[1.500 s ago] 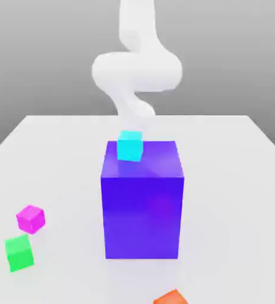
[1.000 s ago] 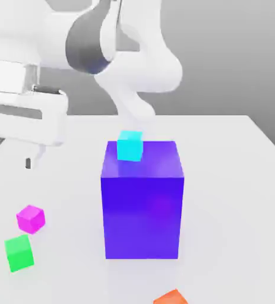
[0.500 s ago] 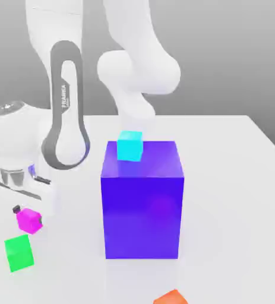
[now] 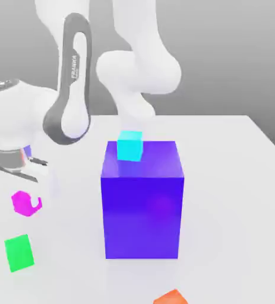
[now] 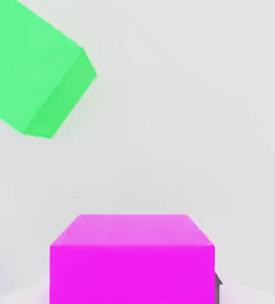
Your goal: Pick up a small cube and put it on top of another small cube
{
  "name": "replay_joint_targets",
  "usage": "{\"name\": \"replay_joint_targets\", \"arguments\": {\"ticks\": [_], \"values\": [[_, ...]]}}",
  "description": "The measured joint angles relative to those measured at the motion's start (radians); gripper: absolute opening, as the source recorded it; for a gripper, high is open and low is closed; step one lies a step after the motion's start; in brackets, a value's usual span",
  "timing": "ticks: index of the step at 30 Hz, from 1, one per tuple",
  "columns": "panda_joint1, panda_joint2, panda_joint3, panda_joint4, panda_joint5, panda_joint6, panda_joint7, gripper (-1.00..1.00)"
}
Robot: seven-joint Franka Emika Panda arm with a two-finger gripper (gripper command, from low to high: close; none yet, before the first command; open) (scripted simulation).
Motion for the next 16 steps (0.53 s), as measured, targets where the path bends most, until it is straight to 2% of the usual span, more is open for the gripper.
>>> {"name": "replay_joint_targets", "arguments": {"ticks": [7, 12, 13, 16], "values": [[0.094, 0.013, 0.026, 0.168, -0.014, -0.154, 0.295, -1.00], [0.075, 0.163, 0.070, 0.200, 0.070, -0.040, 0.272, -1.00], [0.069, 0.186, 0.079, 0.202, 0.082, -0.019, 0.264, 1.00], [0.069, 0.186, 0.079, 0.202, 0.082, -0.019, 0.264, 1.00]]}}
